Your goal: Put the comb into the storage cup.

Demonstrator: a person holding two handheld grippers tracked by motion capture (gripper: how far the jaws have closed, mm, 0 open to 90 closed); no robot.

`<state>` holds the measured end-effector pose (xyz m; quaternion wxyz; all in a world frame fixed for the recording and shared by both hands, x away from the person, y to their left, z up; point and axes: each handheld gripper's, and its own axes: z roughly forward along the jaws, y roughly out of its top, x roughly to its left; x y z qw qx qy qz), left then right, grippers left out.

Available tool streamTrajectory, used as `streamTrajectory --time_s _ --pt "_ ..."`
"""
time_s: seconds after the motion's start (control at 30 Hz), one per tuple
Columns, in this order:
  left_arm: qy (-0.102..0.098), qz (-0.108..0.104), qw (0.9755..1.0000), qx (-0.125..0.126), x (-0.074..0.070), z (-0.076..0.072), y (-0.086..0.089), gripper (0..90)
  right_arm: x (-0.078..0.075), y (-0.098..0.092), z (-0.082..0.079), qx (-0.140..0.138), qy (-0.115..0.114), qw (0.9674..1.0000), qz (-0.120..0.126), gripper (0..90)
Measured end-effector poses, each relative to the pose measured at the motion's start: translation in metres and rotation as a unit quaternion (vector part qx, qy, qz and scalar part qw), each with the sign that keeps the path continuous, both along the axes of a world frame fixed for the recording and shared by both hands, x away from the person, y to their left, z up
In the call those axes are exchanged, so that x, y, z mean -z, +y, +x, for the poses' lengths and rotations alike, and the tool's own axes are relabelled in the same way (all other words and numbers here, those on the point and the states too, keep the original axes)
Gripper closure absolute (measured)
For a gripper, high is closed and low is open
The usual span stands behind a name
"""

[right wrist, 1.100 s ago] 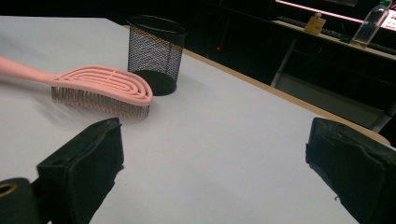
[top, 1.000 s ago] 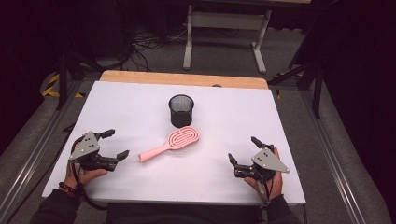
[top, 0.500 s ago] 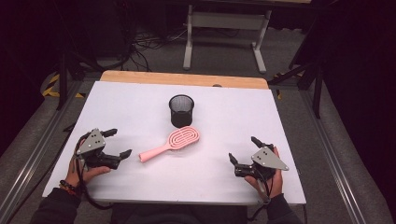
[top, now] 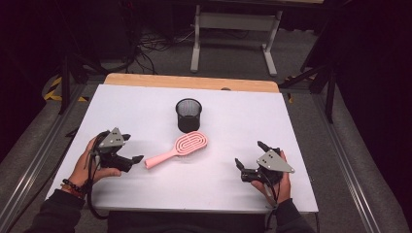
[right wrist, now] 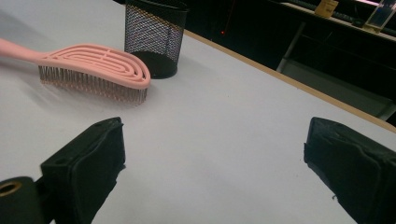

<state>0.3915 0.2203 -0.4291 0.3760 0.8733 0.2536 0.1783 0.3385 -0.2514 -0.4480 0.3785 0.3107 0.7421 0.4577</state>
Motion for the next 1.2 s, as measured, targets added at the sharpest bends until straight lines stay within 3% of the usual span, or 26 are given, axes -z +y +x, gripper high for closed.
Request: streamTrajectory --time_s 0.2,0.4,0.5,0.67,0.8,0.83,0.93,1.07,1.17,1.2 --pt "0.034 0.033 0.9985 0.026 -0.007 0.012 -0.025 12.4 0.000 -0.001 0.001 -0.005 0.000 1.0000 0.002 6.0" --pt "0.082 0.062 0.9938 0.042 -0.011 0.024 -0.052 13.9 0.000 -0.004 0.000 -0.002 0.002 1.0000 0.008 5.9" --pt "0.103 0.096 0.9888 0.050 -0.015 0.030 -0.069 15.2 0.000 -0.004 0.001 -0.001 0.001 0.9999 0.013 5.8" --pt "0.117 0.135 0.9824 0.053 -0.018 0.037 -0.091 18.8 0.001 -0.003 0.002 0.001 0.004 0.9999 0.014 5.8" --pt "0.147 0.164 0.9739 0.054 -0.013 0.044 -0.106 22.4 0.001 -0.004 0.004 0.007 0.006 0.9999 0.010 6.0" --pt "0.150 0.168 0.9727 0.054 -0.012 0.046 -0.108 23.8 0.001 -0.004 0.004 0.011 0.008 0.9999 0.010 6.1" --pt "0.175 0.183 0.9655 0.060 -0.007 0.051 -0.115 30.1 0.001 -0.005 0.004 0.013 0.007 0.9998 0.011 6.1" --pt "0.190 0.190 0.9611 0.064 -0.002 0.055 -0.121 34.6 0.001 -0.005 0.004 0.014 0.008 0.9998 0.008 6.2" --pt "0.194 0.195 0.9589 0.068 0.001 0.056 -0.126 37.7 0.001 -0.005 0.005 0.014 0.010 0.9998 0.008 6.3" --pt "0.192 0.195 0.9593 0.068 0.002 0.057 -0.127 40.3 0.001 -0.005 0.005 0.014 0.011 0.9998 0.008 6.4"
